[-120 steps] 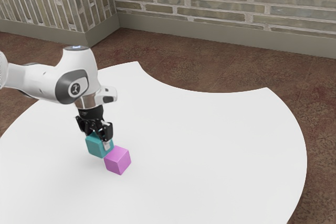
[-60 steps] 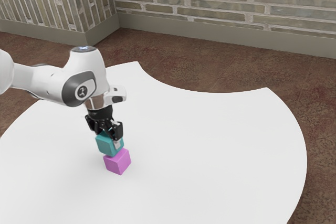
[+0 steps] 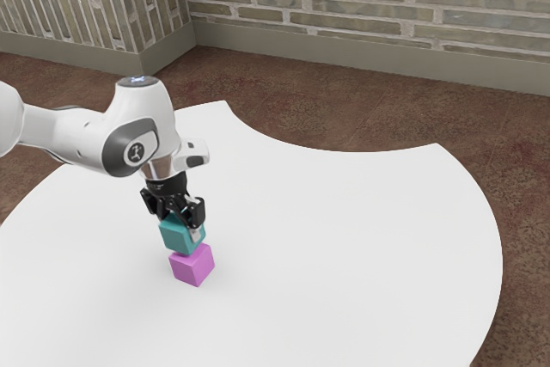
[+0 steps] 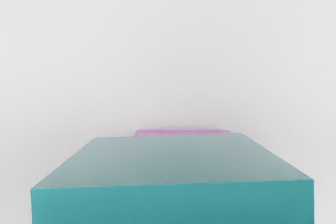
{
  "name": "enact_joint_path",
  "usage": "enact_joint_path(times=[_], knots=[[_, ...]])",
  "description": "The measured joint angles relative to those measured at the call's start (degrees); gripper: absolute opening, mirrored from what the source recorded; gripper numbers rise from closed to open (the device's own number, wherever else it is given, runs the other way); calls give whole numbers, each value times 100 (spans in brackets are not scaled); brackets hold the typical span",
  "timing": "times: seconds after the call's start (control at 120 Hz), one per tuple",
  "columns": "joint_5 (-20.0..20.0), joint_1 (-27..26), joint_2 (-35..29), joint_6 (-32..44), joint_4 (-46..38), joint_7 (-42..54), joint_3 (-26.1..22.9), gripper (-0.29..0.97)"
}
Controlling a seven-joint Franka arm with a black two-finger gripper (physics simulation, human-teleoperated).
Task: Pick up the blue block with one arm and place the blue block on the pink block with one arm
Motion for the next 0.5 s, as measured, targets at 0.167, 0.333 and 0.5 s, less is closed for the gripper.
enact_joint_path(times=[0.167,0.333,0.5], knots=[[20,-92,10,37,-13,-91,0,35],[8,-114,-17,62,-28,-163,0,35],[-31,-154,-120,91,-139,-223,-9,35]])
